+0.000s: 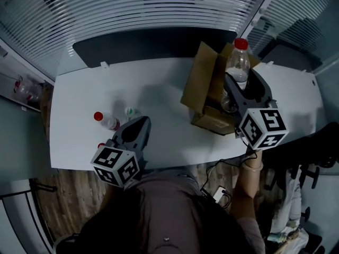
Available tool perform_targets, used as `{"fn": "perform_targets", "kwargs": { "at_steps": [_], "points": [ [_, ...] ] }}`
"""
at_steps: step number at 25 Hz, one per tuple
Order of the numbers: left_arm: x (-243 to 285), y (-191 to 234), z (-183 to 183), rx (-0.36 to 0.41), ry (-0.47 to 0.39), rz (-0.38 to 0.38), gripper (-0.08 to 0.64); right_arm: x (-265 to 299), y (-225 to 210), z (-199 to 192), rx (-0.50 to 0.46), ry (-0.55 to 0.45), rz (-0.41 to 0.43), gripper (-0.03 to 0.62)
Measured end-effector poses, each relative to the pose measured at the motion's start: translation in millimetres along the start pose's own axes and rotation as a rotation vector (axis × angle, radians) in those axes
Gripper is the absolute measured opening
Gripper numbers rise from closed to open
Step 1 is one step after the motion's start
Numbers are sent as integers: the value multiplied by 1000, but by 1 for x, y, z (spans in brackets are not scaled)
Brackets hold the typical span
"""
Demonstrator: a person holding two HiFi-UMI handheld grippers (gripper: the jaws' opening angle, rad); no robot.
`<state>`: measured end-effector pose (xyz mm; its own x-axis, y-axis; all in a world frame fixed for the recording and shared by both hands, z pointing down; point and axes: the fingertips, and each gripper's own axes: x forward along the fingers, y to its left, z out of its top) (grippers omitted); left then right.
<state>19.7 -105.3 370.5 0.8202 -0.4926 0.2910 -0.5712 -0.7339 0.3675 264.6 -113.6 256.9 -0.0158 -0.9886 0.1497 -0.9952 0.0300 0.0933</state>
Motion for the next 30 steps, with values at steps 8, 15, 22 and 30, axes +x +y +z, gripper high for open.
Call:
{"fn": "perform_targets", "kwargs": {
  "at_steps": [8,15,22,30],
  "points": [
    [-13,7,3,-5,-24,36,9,-18,52,32,18,-118,108,302],
    [-36,19,1,-25,-52,104,9,-14,105,40,36,-169,246,302],
    [-67,40,1,-53,-95,209,9,0,168,28,83,-192,422,302],
    [-99,62,1,-81,-142,326,9,14,231,7,127,-158,588,302]
  ]
}}
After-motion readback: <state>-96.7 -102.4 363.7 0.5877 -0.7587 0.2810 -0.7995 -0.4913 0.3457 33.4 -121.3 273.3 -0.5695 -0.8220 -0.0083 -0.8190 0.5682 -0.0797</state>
